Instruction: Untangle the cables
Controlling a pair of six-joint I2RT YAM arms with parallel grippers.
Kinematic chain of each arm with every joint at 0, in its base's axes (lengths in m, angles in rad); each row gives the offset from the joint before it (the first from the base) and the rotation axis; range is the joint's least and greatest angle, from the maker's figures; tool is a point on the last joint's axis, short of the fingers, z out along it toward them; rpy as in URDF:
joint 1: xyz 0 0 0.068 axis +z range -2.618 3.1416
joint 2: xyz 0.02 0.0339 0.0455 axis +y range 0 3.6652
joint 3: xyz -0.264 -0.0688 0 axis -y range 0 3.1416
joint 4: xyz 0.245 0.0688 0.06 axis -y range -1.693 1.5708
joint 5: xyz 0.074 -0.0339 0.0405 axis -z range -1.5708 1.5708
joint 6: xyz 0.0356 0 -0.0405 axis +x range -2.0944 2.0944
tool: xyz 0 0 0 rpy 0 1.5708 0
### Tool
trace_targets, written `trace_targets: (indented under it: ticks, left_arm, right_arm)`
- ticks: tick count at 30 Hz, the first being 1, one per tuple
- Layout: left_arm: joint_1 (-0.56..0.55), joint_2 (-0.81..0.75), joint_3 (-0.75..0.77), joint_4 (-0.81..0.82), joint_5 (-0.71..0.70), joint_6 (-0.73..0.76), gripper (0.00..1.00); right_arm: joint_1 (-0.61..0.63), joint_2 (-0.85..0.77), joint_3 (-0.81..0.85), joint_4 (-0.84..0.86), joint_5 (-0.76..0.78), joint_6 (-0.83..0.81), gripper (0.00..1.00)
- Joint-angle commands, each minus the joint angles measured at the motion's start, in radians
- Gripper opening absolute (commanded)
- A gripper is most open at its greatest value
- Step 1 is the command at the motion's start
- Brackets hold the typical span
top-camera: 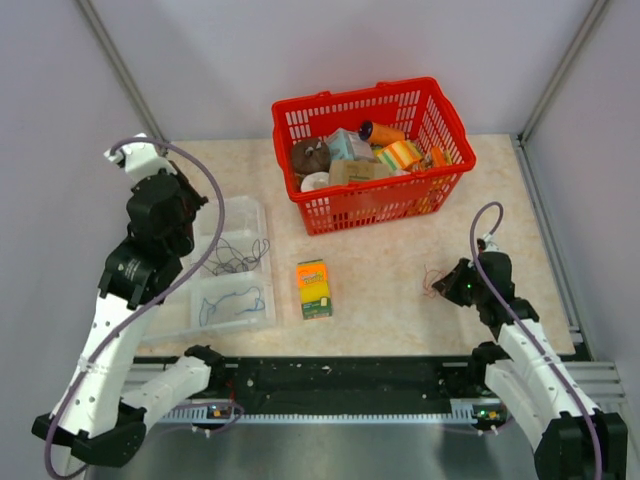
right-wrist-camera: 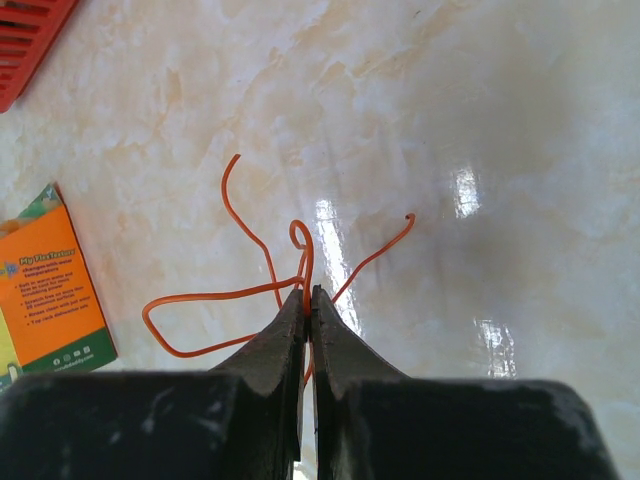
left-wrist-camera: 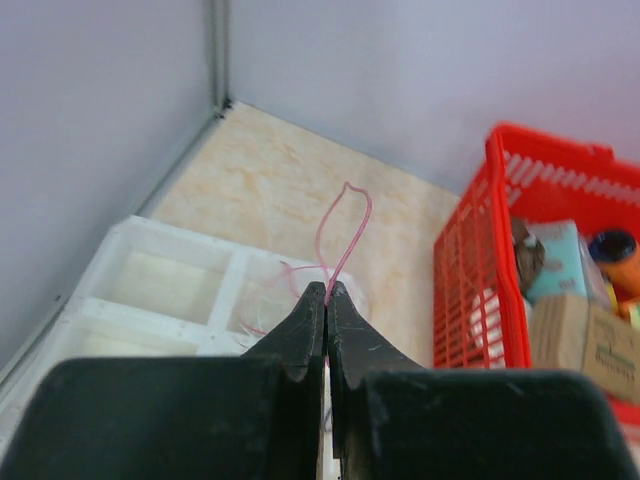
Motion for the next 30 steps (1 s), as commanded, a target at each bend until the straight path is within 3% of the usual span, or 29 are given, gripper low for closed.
trace_targets:
  ticks: [1, 3, 8, 14, 30]
  left_arm:
    - [0.112, 0.046, 0.072, 0.072, -0.07, -0.087, 0.0]
    - [0.161, 0.078, 0.067, 0.11, -0.076, -0.128, 0.0]
    - [0.25, 0.166, -0.002, 0.29, -0.217, -0.071, 0.0]
    - [0.478, 0.241, -0.1, 0.36, 0.001, -0.197, 0.0]
    - [0.654, 0.431, -0.222, 0.23, 0.145, -0.466, 0.0]
  right_arm:
    - [-0.013, -0.022, 0.025, 0.034, -0.03, -0.022, 0.0]
    - [-0.015, -0.025, 0.022, 0.037, -0.04, -0.022, 0.0]
    - [-0.015, -0.043, 0.022, 0.04, -0.078, -0.023, 0.0]
    - [-0.015, -0.066, 0.014, 0.047, -0.096, -0.023, 0.0]
    - [-0.016, -0.045, 0.002, 0.075, -0.11, -0.022, 0.0]
